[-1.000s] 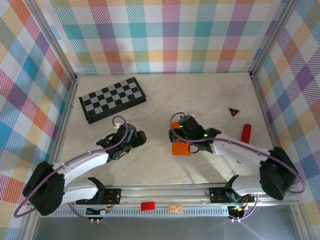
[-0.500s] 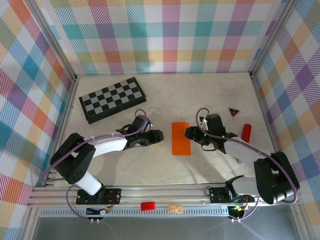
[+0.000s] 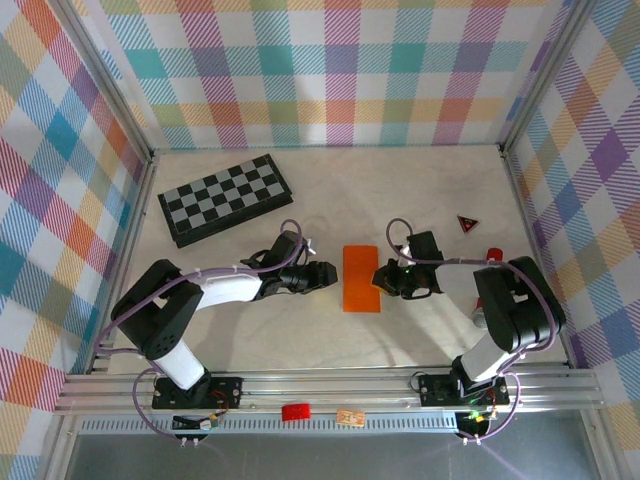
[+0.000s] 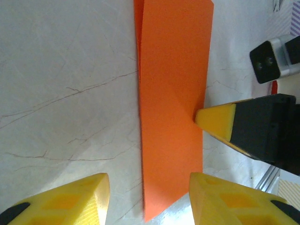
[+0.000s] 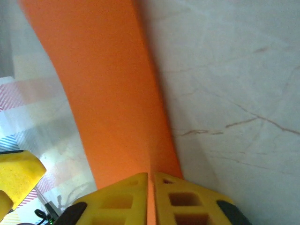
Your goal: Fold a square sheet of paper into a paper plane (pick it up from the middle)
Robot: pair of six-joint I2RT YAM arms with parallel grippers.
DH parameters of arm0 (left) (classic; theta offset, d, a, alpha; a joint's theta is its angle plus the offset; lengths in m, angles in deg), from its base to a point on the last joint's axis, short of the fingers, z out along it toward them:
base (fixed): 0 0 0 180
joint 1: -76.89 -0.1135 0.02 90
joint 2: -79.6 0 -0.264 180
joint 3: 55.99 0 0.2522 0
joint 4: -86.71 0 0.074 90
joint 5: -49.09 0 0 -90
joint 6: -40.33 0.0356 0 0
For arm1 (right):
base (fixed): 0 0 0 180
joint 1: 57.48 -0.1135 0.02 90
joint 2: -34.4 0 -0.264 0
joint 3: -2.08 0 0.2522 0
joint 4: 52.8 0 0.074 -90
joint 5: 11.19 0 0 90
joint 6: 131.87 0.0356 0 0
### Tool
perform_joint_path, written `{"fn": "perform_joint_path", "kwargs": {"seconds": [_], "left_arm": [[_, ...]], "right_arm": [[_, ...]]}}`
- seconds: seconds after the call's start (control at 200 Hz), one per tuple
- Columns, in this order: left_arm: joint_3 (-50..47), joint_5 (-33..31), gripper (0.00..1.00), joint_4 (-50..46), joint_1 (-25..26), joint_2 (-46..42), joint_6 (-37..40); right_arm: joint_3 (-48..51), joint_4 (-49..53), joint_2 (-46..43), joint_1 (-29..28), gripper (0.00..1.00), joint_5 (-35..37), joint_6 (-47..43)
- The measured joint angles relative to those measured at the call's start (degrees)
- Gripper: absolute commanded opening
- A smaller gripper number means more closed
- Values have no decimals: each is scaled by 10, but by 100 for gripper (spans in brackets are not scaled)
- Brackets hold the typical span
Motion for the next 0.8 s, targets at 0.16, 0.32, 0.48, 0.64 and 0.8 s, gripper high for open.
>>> {"fn": "perform_joint_path", "kwargs": {"seconds": [0.16,0.32,0.48,0.64,0.8], "left_arm": [[6,15,44,10,3,25,-9],[23,25,41,10,15,49,-12],[40,35,40,14,23,76,-14],[43,38,39,14,26,88,-16],[48,42,35,14,28,94,-21]], "right_arm": [[5,-18,5,0,13,-15,7],[10,-28,5,1,14,-18,14],[10,-30,5,1,14,-19,15],[10,-30,5,1,15,-21,15],[10,-30,5,2,15,-21,15]]}}
